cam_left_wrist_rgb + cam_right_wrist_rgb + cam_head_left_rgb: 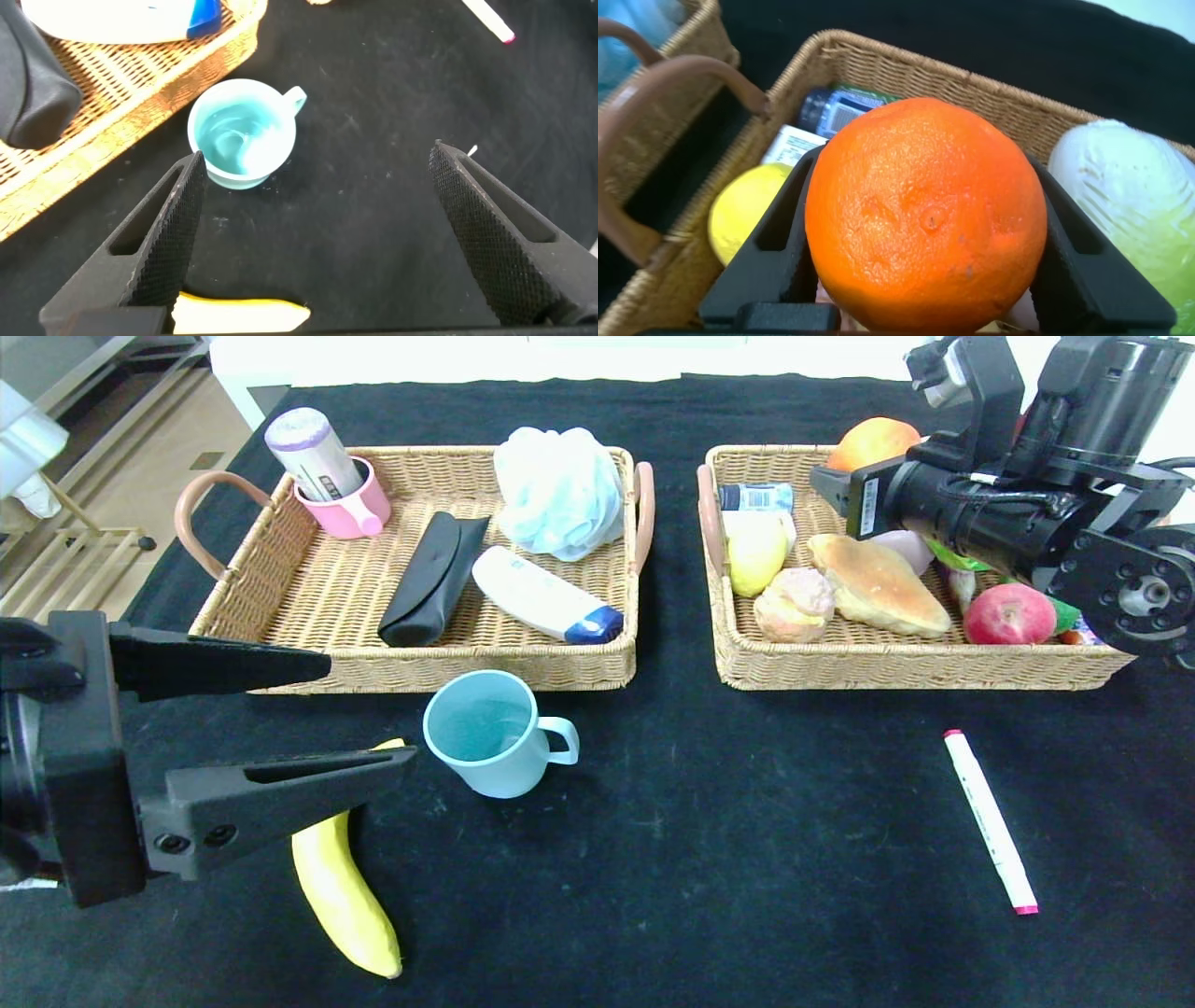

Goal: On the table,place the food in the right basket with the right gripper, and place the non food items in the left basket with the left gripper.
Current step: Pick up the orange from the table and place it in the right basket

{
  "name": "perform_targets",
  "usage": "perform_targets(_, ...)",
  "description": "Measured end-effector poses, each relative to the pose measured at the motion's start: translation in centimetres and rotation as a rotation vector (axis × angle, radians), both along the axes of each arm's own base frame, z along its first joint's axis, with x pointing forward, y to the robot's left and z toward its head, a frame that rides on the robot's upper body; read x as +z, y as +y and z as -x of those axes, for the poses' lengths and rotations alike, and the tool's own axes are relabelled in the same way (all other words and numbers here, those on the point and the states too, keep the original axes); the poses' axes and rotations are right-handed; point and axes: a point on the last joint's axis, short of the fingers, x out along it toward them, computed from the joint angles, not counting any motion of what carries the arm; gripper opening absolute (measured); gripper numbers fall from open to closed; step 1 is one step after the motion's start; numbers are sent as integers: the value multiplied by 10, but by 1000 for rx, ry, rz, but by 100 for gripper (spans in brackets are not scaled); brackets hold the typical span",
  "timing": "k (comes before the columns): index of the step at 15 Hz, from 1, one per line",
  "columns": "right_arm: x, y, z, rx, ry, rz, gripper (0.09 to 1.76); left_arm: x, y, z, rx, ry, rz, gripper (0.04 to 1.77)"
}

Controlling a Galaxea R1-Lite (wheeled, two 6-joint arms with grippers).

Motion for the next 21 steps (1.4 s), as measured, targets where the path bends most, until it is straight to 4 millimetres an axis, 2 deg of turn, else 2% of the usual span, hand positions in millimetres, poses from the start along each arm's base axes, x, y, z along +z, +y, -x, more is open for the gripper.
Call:
perform_targets(9, -13, -6, -19, -43, 35, 12, 124, -2, 0, 0, -1, 5, -1, 172)
perform_targets(13, -13, -7, -20, -47, 31, 10, 143, -2, 0, 0, -1, 5, -1, 172)
perform_targets(21, -9, -9, -15, -46, 29, 9, 160, -1, 0, 0, 1, 4, 0, 172)
